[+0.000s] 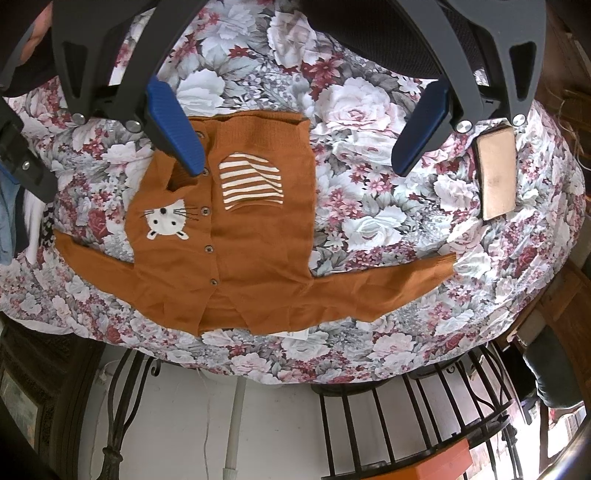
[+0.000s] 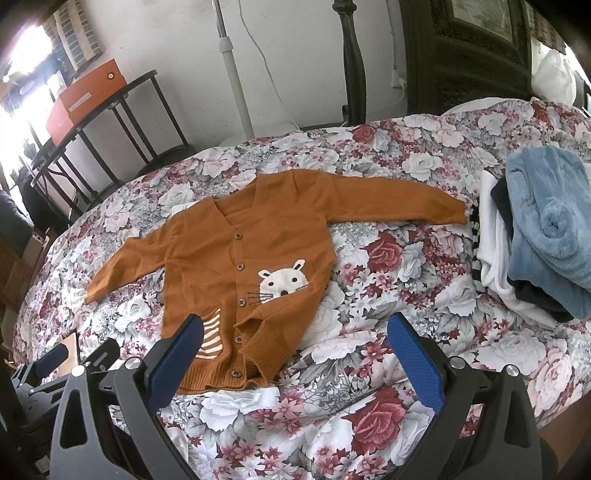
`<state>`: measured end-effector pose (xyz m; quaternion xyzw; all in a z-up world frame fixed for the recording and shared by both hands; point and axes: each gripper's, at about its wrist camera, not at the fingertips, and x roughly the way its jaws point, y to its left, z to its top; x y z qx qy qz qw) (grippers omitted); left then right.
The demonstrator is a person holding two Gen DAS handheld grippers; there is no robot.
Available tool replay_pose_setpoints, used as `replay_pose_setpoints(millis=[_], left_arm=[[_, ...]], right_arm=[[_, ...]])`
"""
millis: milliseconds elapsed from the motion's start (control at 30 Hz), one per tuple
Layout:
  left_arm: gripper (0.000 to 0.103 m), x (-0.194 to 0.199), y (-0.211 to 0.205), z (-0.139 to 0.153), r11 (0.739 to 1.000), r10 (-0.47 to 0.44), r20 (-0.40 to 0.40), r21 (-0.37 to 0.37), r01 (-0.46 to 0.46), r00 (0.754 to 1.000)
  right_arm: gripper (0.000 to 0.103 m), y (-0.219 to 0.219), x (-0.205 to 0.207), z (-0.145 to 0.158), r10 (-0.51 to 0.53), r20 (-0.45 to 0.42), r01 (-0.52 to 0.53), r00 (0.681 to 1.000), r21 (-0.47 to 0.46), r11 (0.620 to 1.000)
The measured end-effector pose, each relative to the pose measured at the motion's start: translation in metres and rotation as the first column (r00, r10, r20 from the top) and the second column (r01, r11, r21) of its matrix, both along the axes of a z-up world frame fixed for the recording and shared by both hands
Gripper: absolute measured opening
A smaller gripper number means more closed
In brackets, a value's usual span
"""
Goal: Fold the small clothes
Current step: 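Move the right tool to the cardigan sleeve and grasp its cuff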
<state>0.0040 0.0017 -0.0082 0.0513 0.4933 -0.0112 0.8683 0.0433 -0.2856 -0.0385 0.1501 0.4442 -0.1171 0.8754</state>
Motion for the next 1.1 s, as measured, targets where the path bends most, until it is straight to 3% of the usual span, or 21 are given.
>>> replay_pose_setpoints(millis=[167,267,433,600,700,800,900,967,1100], left_arm=[[0.099,0.005,0.011,-0.011,0.998,0.004,-0.018,0.061,-0.003,1.000],[0.099,0.024,0.013,-0.027,0.997,-0.016,-0.103,0.071,0.023,0.995],[0.099,0.050,0.007,-0.058,0.977,0.010,-0.169,0.213,0.027,0.986],[0.098,0.071,0.029,-0.090,0.978,0.086,-0.275,0.209,-0.028,0.958],[0.098,0.075,0.043,-0.100,0.983,0.116,-0.321,0.174,-0.062,0.940],[0.098,0.073,0.047,-0.107,0.980,0.124,-0.331,0.188,-0.064,0.936],[0.098,0.075,0.045,-0.115,0.970,0.125,-0.327,0.237,-0.047,0.937],[0.098,0.077,0.046,-0.125,0.965,0.133,-0.360,0.259,-0.038,0.923],[0.098,0.079,0.043,-0.125,0.978,0.109,-0.394,0.206,-0.028,0.913]], right_arm=[[0.100,-0.006,-0.001,-0.012,-0.017,-0.019,0.016,1.000,-0.012,1.000],[0.100,-0.018,0.002,-0.031,-0.008,-0.051,0.010,0.999,0.047,0.999],[0.100,-0.022,0.032,-0.065,0.040,-0.137,-0.023,0.990,0.127,0.992],[0.100,0.031,0.080,-0.084,0.143,-0.194,-0.128,0.971,0.087,0.988],[0.099,0.053,0.107,-0.106,0.137,-0.263,-0.131,0.955,0.042,0.990],[0.096,0.068,0.123,-0.135,0.104,-0.359,-0.127,0.928,-0.043,0.991],[0.085,0.061,0.112,-0.155,0.062,-0.474,-0.131,0.878,-0.113,0.985],[0.084,0.047,0.089,-0.150,0.055,-0.506,-0.143,0.861,-0.137,0.980],[0.087,0.000,0.028,-0.131,0.006,-0.549,-0.108,0.836,-0.154,0.982]])
